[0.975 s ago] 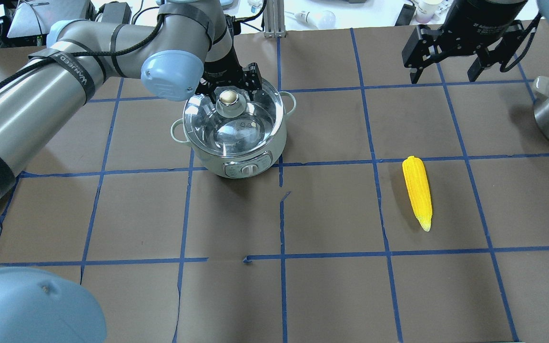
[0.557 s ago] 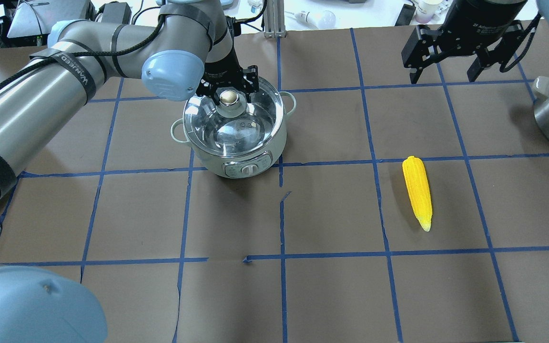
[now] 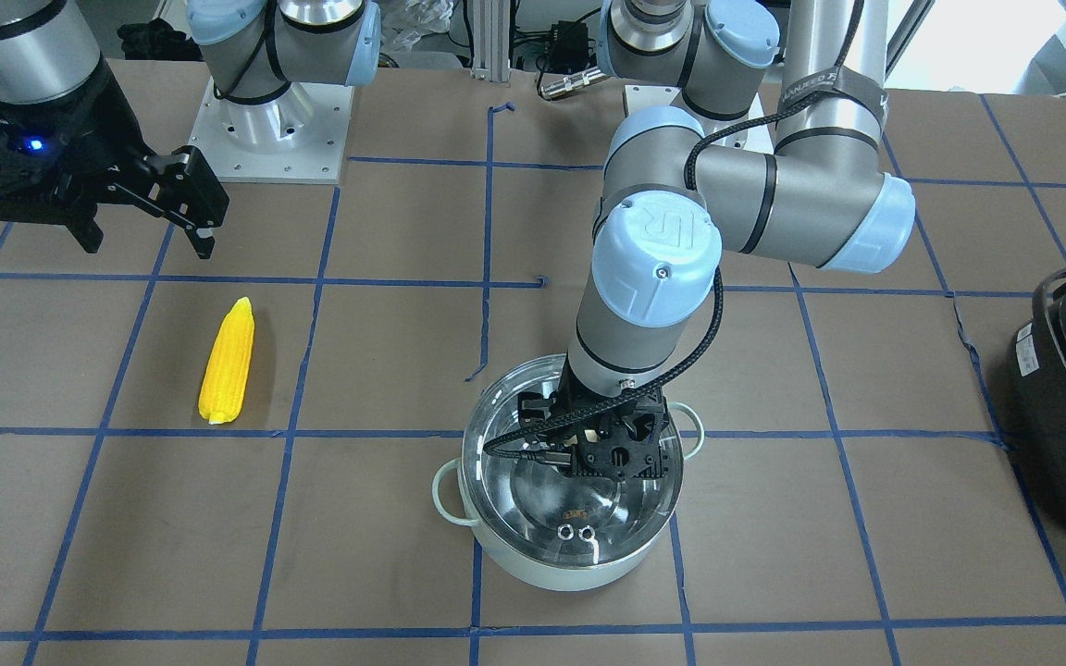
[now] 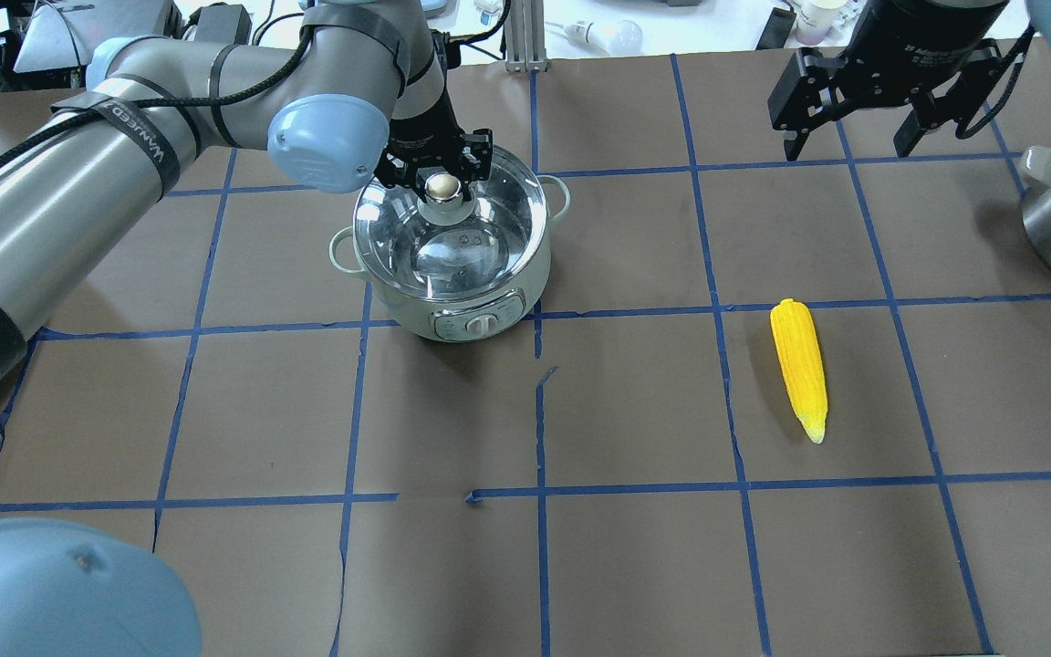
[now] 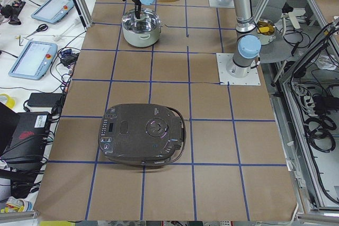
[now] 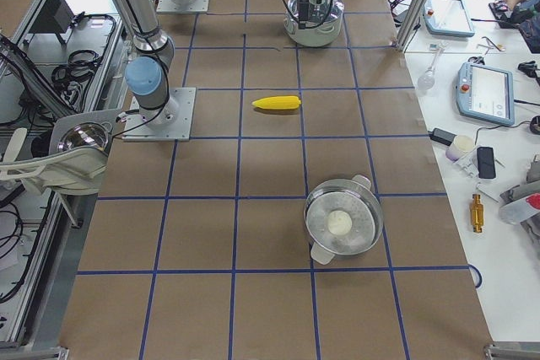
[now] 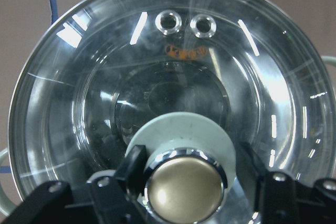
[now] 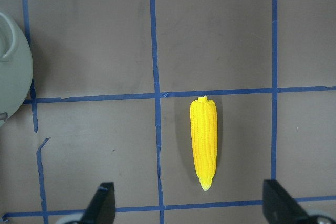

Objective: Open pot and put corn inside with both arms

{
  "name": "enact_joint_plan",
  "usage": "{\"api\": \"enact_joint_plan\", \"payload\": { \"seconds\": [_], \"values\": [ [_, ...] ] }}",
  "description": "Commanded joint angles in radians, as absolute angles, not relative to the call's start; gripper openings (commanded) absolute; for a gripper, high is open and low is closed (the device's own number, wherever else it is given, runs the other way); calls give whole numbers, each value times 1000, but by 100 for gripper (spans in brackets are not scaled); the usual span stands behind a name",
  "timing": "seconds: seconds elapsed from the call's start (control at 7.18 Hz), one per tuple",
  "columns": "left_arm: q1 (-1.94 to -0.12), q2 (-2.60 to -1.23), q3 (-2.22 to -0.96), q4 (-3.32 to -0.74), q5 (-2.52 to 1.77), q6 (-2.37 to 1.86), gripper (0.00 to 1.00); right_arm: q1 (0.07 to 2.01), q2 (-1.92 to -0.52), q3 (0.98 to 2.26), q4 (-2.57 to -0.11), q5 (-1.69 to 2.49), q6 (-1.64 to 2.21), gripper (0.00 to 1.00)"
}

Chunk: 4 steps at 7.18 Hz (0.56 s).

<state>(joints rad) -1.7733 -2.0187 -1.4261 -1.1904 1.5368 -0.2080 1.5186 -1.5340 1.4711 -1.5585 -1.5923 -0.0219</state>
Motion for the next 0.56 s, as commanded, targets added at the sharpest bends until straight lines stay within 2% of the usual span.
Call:
{"api": "enact_joint_plan", "payload": {
  "seconds": [0.0, 0.14, 0.42],
  "values": [
    [-1773, -2010, -1424, -1193, 1540, -199, 36, 1519, -1534, 1471, -1559, -1592, -21, 100],
    [-1772, -1996, -1422, -1209, 1540, -201, 31, 1519, -1534, 1471, -1559, -1592, -21, 100],
    [-1729, -1959, -1373, -1299, 1537, -192, 30, 1517, -1534, 1471, -1559, -1592, -21, 100]
  ]
}}
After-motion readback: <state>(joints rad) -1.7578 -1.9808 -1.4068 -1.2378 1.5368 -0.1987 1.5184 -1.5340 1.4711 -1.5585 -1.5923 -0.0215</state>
